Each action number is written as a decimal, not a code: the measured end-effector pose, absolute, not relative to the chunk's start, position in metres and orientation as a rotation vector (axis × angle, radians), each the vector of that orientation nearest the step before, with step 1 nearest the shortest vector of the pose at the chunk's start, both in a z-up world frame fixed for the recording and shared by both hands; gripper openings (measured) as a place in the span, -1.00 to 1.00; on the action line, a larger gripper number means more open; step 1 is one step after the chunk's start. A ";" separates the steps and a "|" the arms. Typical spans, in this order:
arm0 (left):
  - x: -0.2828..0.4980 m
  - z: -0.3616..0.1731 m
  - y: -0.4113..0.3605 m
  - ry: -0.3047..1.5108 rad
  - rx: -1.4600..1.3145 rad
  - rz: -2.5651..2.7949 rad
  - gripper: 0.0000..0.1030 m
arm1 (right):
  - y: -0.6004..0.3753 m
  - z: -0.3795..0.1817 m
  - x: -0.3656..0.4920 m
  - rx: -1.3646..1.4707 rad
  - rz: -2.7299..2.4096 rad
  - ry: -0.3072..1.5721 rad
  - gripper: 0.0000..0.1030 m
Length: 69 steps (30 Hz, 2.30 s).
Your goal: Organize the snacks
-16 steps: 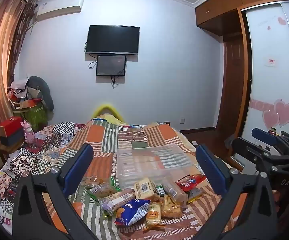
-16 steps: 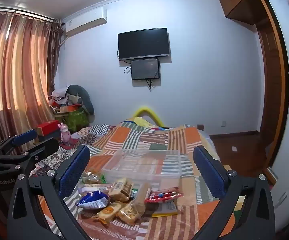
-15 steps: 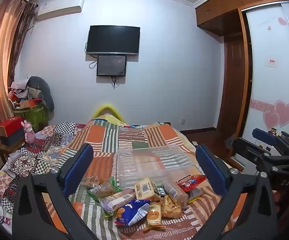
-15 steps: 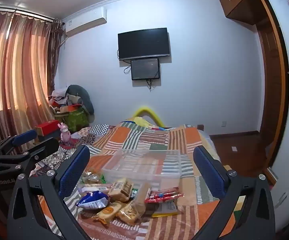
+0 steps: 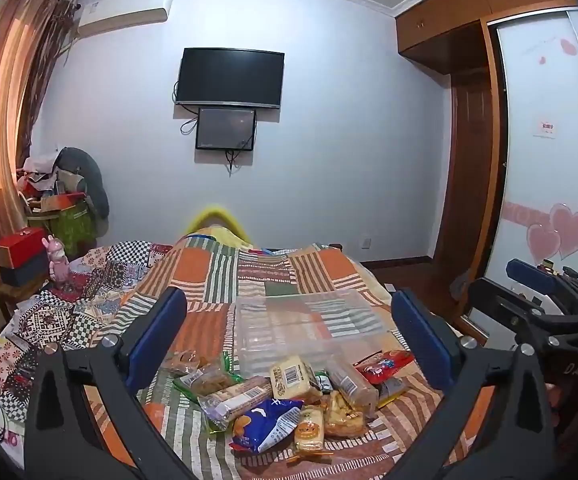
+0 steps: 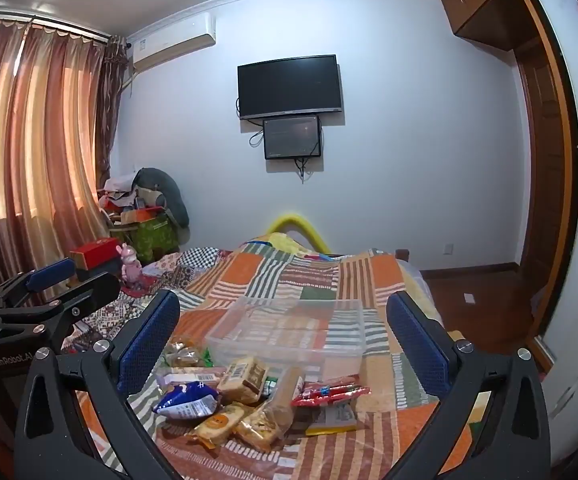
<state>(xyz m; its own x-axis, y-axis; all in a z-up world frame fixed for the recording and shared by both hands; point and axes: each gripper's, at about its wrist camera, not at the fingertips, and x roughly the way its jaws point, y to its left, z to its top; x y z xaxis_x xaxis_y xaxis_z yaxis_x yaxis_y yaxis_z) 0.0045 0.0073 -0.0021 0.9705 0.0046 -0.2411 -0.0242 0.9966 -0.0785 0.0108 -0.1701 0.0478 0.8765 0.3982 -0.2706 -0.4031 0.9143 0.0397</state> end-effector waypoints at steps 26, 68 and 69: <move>0.011 -0.009 0.007 0.251 -0.085 0.021 1.00 | -0.163 0.045 0.018 -0.004 0.409 0.289 1.00; 0.009 -0.003 0.007 0.256 -0.088 -0.019 1.00 | -0.164 0.046 0.018 -0.002 0.402 0.295 1.00; 0.009 -0.004 0.007 0.257 -0.086 -0.023 1.00 | -0.163 0.046 0.019 -0.003 0.403 0.298 1.00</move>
<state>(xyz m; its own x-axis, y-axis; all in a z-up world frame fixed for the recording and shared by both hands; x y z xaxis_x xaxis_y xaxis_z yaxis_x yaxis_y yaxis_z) 0.0089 0.0070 -0.0036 0.9669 -0.0333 -0.2531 0.0113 0.9961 -0.0880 0.0188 -0.1634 0.0455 0.8771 0.3857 -0.2862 -0.3865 0.9206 0.0561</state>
